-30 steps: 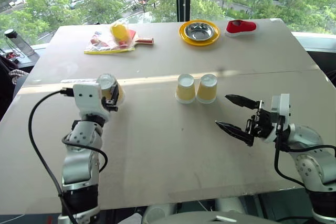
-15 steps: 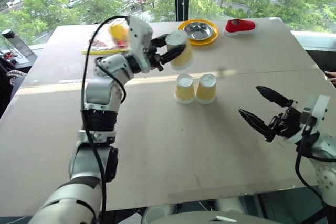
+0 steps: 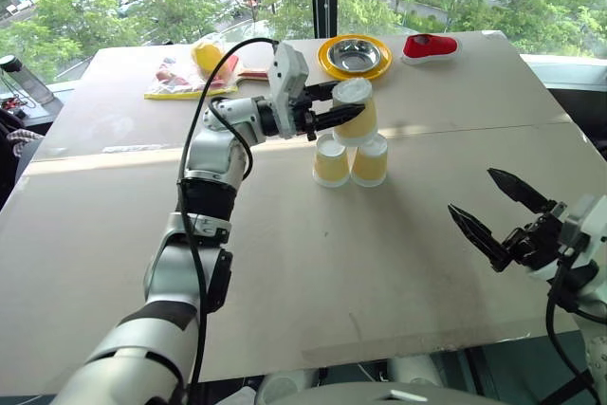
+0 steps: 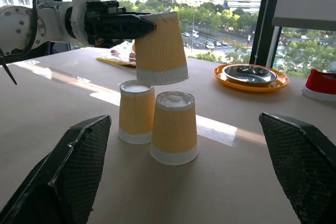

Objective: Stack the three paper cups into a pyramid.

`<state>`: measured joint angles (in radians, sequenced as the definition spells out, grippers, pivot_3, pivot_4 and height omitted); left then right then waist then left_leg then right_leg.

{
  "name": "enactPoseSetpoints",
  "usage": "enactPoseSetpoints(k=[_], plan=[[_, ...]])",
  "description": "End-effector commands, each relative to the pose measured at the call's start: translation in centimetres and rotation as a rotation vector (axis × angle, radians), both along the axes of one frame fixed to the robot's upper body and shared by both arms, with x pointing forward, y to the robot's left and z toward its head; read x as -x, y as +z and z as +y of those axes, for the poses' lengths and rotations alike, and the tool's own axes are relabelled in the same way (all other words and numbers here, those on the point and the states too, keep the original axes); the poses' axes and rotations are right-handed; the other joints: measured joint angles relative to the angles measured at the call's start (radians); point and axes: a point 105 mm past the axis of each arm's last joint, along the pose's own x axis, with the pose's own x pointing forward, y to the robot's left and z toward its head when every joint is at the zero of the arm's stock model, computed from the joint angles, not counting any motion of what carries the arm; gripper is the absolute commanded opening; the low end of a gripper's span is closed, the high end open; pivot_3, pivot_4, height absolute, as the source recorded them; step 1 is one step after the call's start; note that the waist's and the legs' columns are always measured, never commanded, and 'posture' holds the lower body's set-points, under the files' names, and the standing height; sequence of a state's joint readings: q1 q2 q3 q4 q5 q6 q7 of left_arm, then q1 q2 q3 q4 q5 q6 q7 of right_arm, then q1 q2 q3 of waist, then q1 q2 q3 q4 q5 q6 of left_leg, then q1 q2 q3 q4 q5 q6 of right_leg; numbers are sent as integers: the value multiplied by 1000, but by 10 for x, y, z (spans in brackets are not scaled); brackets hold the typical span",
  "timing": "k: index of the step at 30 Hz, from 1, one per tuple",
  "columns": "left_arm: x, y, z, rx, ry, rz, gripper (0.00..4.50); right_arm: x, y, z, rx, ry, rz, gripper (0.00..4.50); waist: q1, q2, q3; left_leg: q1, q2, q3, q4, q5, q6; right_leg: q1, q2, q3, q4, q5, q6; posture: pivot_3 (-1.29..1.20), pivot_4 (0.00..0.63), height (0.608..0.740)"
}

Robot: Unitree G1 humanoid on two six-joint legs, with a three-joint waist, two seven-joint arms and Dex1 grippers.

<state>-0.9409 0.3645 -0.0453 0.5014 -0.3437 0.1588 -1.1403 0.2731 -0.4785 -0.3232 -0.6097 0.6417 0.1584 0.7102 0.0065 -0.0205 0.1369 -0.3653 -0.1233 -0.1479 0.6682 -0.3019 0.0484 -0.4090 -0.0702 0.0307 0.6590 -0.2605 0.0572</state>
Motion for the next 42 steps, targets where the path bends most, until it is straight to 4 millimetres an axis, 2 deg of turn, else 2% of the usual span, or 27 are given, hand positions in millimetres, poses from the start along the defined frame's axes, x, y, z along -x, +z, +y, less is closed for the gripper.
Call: enactPoseSetpoints(k=[1,10,12,13,15,16,21,26,28,30,32,36,42], plan=[[6,5,-2,-13,-23,-37,2137,3,8,-7,7,-24,-49,4500,1,0,0,0,0,0,0,0,0,0,0,0,0,0,0,0,150,740],[10,-5,-5,-32,-18,-18,2137,4,7,-7,14,-19,-47,4500,5,0,0,0,0,0,0,0,0,0,0,0,0,0,0,0,150,740],[10,-5,-6,-24,-15,-14,3180,4,7,-7,17,-17,-47,4500,5,0,0,0,0,0,0,0,0,0,0,0,0,0,0,0,150,740],[10,-5,-7,-23,-15,-15,3436,4,7,-7,18,-16,-48,4500,6,0,0,0,0,0,0,0,0,0,0,0,0,0,0,0,150,740],[10,-4,-8,-19,-15,-17,4334,3,7,-7,19,-14,-49,4500,5,0,0,0,0,0,0,0,0,0,0,0,0,0,0,0,150,740],[10,-3,-8,-17,-13,-22,4437,3,7,-7,19,-14,-48,4500,6,0,0,0,0,0,0,0,0,0,0,0,1,0,0,0,150,740],[11,15,-4,42,13,-75,4437,3,6,-7,19,-7,-42,4500,5,0,0,0,0,0,0,0,0,0,0,0,1,0,0,0,150,740],[25,42,8,123,21,-128,4437,4,4,-7,21,0,-34,4500,4,0,0,0,0,0,1,0,0,0,0,0,1,0,0,0,150,740],[40,52,31,123,61,-146,4437,7,-1,-8,38,10,-16,4500,-5,0,0,0,0,0,0,0,0,0,0,1,1,0,0,0,150,740],[61,52,56,113,97,-119,4437,9,-11,-14,60,3,20,4500,-10,0,0,1,0,0,-1,0,0,0,0,5,1,0,0,0,150,740],[80,41,66,95,106,-51,4437,10,-20,-21,74,-6,50,4500,-23,1,-1,2,0,0,-2,0,0,-2,2,7,1,0,0,0,150,740],[105,-9,78,-9,228,116,4437,5,-42,-32,78,-31,110,4500,-13,2,0,4,-1,0,-2,0,0,-1,1,10,0,0,0,0,150,740],[145,-91,71,-116,409,314,4437,-4,-81,-45,149,-78,217,4500,13,2,0,6,-1,0,0,0,0,1,2,10,1,2,1,0,150,740]])
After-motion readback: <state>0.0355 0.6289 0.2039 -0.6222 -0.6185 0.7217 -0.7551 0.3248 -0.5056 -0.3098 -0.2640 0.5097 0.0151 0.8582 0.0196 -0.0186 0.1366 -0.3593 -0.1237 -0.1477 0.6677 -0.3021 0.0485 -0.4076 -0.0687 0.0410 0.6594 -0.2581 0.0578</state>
